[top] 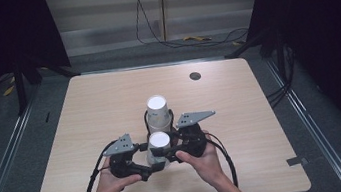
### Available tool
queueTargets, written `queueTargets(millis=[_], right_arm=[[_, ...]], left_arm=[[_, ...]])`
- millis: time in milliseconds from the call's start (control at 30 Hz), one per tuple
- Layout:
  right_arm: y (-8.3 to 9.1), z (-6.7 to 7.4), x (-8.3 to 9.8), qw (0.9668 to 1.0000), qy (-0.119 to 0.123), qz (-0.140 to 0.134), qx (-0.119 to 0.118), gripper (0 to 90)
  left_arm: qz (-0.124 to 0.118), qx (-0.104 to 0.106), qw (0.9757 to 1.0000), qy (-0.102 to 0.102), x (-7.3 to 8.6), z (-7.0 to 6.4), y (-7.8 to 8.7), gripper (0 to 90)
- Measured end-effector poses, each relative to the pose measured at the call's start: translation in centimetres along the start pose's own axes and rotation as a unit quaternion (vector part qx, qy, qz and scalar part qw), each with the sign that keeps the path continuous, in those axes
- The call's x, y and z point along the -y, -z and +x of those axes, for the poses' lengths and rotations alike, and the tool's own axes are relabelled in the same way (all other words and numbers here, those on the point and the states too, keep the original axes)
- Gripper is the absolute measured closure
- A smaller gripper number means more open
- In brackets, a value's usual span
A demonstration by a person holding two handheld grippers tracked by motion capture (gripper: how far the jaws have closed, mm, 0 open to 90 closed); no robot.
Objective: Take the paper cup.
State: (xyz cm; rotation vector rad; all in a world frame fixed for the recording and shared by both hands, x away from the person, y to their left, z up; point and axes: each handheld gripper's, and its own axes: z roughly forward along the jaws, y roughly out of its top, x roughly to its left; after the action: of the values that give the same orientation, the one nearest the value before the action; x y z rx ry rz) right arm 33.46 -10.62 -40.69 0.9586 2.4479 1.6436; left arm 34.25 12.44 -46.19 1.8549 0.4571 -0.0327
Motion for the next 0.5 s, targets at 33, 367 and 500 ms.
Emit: queueTargets(millis=[33,367,500], right_arm=[[0.0,0.0,0.0,1.0,0.0,0.0,0.0,34.7],[-0.49,0.27,0.06,0.9998,0.004,-0.006,-0.019,34.7],[-0.48,0.18,0.06,0.9998,0.004,-0.005,-0.02,34.5]], left_arm=[[0.0,0.0,1.0,0.0,0.0,0.0,0.0,17.5],[-0.002,0.015,0.9999,-0.008,0.08,-0.02,0.08,23.0],[-0.002,0.016,0.9999,-0.002,0.11,-0.12,-0.05,24.6]])
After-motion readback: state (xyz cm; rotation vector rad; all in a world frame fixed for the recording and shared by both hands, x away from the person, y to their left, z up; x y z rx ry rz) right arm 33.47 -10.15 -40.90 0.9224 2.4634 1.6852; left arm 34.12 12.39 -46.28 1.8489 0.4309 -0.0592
